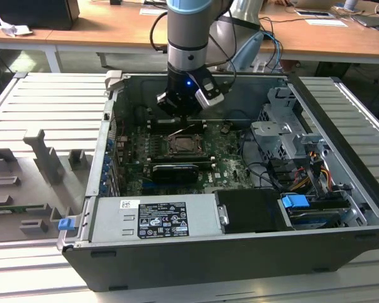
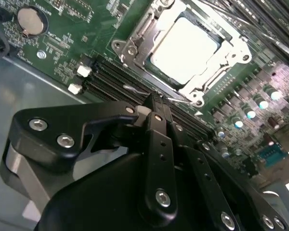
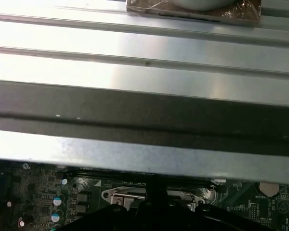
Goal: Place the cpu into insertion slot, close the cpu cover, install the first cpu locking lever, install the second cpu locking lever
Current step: 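Install the first cpu locking lever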
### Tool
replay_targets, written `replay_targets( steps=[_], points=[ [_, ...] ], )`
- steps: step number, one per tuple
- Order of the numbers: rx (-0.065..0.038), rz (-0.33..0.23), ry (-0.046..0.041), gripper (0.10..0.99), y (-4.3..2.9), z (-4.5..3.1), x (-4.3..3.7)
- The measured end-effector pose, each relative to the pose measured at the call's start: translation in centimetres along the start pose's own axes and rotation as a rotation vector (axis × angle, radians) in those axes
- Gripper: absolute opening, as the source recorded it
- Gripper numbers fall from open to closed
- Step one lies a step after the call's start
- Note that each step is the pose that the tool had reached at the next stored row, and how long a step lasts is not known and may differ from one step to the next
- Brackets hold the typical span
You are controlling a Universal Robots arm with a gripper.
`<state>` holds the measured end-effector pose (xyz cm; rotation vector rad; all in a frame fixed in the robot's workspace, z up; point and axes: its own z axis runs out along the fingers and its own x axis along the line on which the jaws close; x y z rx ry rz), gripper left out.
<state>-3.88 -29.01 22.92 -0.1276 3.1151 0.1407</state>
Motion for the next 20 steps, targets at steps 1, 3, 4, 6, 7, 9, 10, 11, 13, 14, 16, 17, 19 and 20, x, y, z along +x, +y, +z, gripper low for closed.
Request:
replay_targets(
  steps=[1, 3, 4, 6, 7, 9, 10, 11, 13, 14, 16, 17, 19, 20],
  points=[
    [-0.001, 0.000, -0.0011, 0.106, 0.03, -0.09, 0.19],
    [-0.008, -0.003, -0.0013, 0.106, 0.04, -0.08, 0.07],
    [-0.008, -0.009, -0.0012, 0.106, 0.03, -0.04, -0.15],
    [-0.008, -0.014, -0.0005, 0.106, 0.03, 0.02, -0.49],
    [-0.008, -0.014, -0.0004, 0.106, 0.06, 0.05, -0.56],
    [-0.008, -0.014, -0.0006, 0.106, 0.12, 0.12, -0.66],
    [-0.008, -0.014, -0.0006, 0.106, 0.16, 0.19, -0.74],
    [-0.008, -0.014, -0.0006, 0.106, 0.18, 0.24, -0.80],
    [-0.008, -0.014, -0.0005, 0.106, 0.17, 0.37, -1.12],
    [-0.008, -0.014, -0.0005, 0.106, 0.15, 0.50, -1.33],
    [-0.008, -0.014, -0.0005, 0.106, 0.13, 0.72, -1.46],
    [-0.008, -0.014, -0.0005, 0.106, 0.11, 0.99, -1.50],
    [-0.008, -0.014, -0.0005, 0.106, 0.09, 1.28, -1.56],
    [-0.008, -0.014, -0.0005, 0.106, 0.07, 1.47, -1.61]
  ],
)
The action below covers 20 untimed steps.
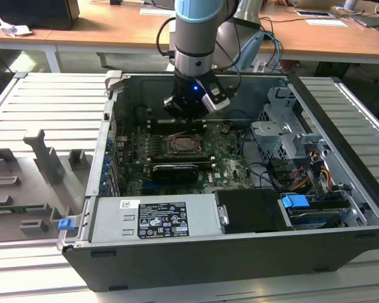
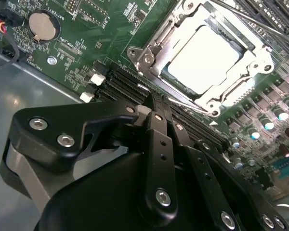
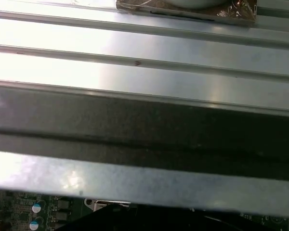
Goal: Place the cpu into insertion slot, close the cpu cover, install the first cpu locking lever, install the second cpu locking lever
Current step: 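Install the first cpu locking lever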
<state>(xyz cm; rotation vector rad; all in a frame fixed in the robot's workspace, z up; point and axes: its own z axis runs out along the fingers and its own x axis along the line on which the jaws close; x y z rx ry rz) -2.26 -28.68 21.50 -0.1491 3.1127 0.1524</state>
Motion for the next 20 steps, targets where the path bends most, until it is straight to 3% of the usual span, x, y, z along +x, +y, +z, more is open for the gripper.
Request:
replay_targets(
  steps=[10, 15, 20],
  points=[
    [-0.001, 0.001, 0.0003, 0.106, -0.13, 0.72, -0.23],
    [0.007, 0.001, 0.0011, 0.106, -0.16, 1.00, -0.24],
    [0.021, 0.000, 0.0025, 0.106, -0.18, 1.23, -0.25]
  ],
)
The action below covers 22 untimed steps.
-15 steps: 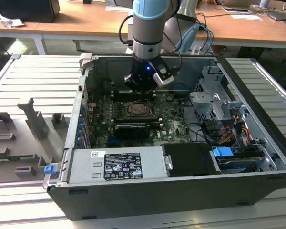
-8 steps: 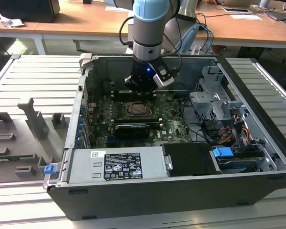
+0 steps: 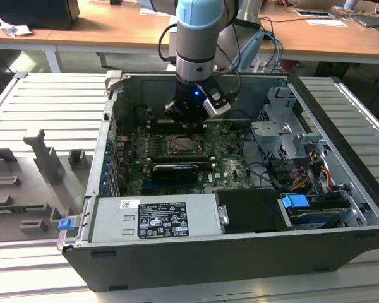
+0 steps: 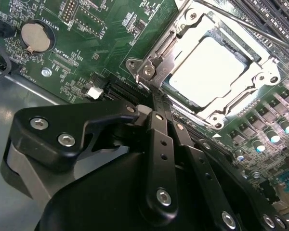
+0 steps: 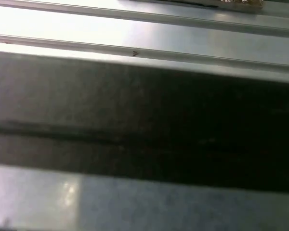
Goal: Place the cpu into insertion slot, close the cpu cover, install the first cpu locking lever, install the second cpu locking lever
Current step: 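Install the first cpu locking lever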
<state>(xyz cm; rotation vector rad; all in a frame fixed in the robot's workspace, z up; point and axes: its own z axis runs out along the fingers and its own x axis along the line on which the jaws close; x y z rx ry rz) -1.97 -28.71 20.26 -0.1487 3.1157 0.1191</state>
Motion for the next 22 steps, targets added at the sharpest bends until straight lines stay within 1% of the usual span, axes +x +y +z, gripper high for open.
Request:
replay_targets(
  steps=[3, 8, 10, 12, 18, 22],
  points=[
    [0.005, 0.000, 0.0008, 0.106, -0.02, 0.17, -0.01],
    [0.006, 0.000, 0.0008, 0.106, -0.03, 0.22, -0.04],
    [0.005, 0.000, 0.0000, 0.106, -0.01, 0.13, -0.05],
    [0.005, 0.000, 0.0002, 0.106, 0.01, -0.09, -0.06],
    [0.005, 0.000, 0.0006, 0.106, 0.13, -1.85, -0.09],
    [0.005, 0.000, 0.0006, 0.106, -0.47, -1.90, -0.04]
  ],
)
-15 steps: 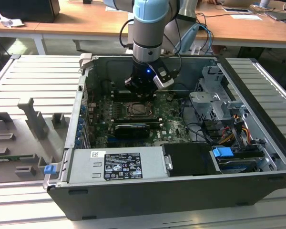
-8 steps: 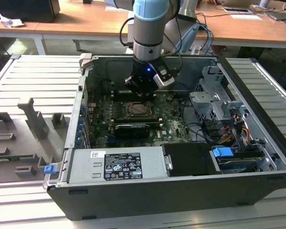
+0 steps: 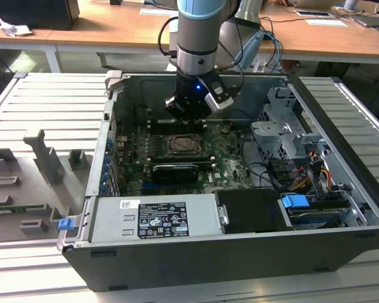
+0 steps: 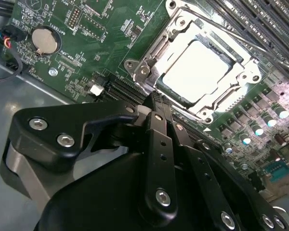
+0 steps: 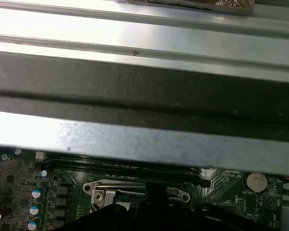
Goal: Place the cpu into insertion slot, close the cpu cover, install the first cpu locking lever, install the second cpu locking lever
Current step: 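Install the first cpu locking lever, then install the second cpu locking lever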
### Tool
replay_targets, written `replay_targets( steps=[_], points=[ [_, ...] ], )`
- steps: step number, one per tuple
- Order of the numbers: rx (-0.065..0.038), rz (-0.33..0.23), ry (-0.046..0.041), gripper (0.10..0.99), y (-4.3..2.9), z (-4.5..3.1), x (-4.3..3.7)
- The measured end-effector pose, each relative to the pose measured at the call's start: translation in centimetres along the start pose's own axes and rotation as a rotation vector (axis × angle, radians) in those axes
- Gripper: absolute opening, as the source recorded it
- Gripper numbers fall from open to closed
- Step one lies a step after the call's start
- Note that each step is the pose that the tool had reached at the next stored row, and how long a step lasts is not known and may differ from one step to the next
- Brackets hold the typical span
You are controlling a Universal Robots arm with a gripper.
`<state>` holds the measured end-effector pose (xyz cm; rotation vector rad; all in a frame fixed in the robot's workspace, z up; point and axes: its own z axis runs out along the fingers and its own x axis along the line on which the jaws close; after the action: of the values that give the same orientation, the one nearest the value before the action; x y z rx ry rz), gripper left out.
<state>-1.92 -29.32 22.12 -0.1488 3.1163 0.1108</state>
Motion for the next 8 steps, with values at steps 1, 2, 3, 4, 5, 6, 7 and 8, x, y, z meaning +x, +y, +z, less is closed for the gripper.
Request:
replay_targets(
  steps=[1, 2, 3, 4, 5, 6, 7, 8],
  points=[
    [0.000, 0.000, 0.0000, 0.106, -0.08, -0.01, 0.01],
    [0.000, 0.000, 0.0000, 0.106, -0.12, -0.01, 0.01],
    [0.000, 0.000, -0.0001, 0.106, -0.18, -0.01, 0.02],
    [0.000, 0.000, 0.0000, 0.106, -0.21, -0.02, 0.02],
    [0.000, 0.000, 0.0000, 0.106, -0.28, -0.02, 0.03],
    [0.000, 0.000, 0.0000, 0.106, -0.33, -0.02, 0.03],
    [0.000, 0.000, 0.0000, 0.106, -0.38, -0.03, 0.04],
    [0.000, 0.000, 0.0000, 0.106, -0.44, -0.03, 0.04]
  ],
)
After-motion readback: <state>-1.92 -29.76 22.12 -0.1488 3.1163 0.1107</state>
